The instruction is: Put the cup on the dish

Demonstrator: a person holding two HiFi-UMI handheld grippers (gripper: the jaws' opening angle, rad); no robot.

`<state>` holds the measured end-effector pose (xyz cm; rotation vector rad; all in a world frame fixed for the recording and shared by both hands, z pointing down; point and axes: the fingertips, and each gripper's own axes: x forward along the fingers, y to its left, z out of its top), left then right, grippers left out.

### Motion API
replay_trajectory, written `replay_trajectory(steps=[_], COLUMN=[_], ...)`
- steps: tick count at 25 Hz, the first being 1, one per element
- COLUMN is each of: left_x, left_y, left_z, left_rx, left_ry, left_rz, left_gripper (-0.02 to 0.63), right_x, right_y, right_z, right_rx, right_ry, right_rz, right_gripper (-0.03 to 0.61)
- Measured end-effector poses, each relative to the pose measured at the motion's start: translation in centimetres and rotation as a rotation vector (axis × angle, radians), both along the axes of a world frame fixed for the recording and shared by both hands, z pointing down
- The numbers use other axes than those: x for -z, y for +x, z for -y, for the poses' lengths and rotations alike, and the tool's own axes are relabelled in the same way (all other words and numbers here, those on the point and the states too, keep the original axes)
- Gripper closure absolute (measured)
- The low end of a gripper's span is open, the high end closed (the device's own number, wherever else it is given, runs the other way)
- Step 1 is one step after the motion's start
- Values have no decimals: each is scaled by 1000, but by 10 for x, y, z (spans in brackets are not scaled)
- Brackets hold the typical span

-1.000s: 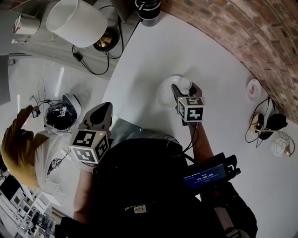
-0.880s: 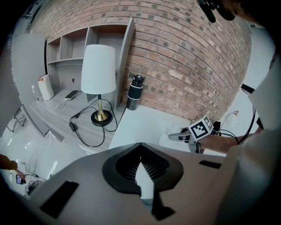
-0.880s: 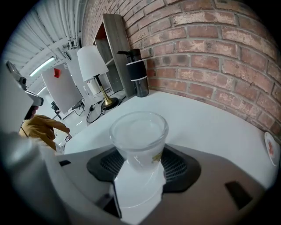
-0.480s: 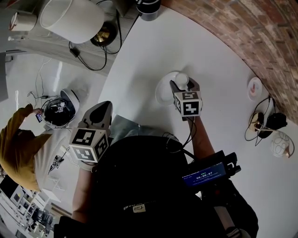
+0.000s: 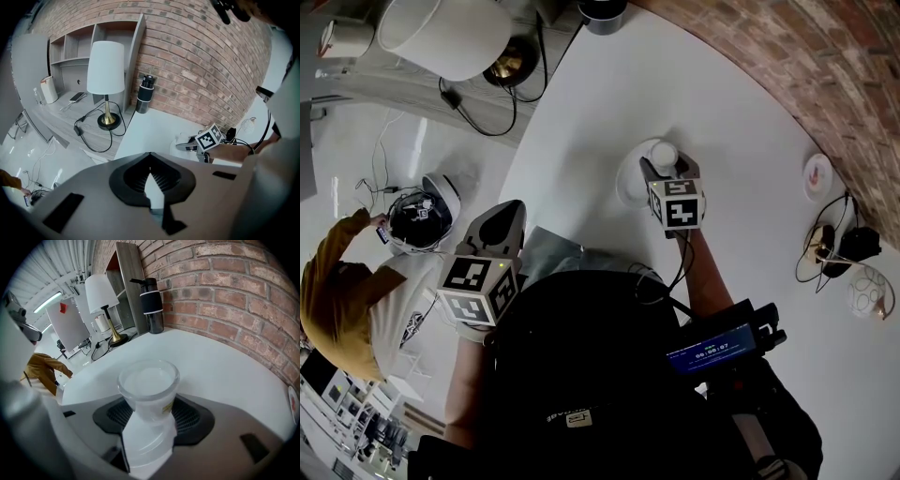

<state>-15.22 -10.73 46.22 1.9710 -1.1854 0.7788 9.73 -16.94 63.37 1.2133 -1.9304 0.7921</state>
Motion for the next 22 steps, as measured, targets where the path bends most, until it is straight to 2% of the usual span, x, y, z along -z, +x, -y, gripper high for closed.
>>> replay_trajectory(steps=[22], left_x=[-2], left_y=[-5], left_z=[-6], left_rx=[15], left_ry=[3], left_rz=[-6], left_gripper=[607], right_x=[-5], right_y=[-1], right_z=[-8], right_rx=[-10], right_ry=[3], right_rz=[-24], right_gripper=[318])
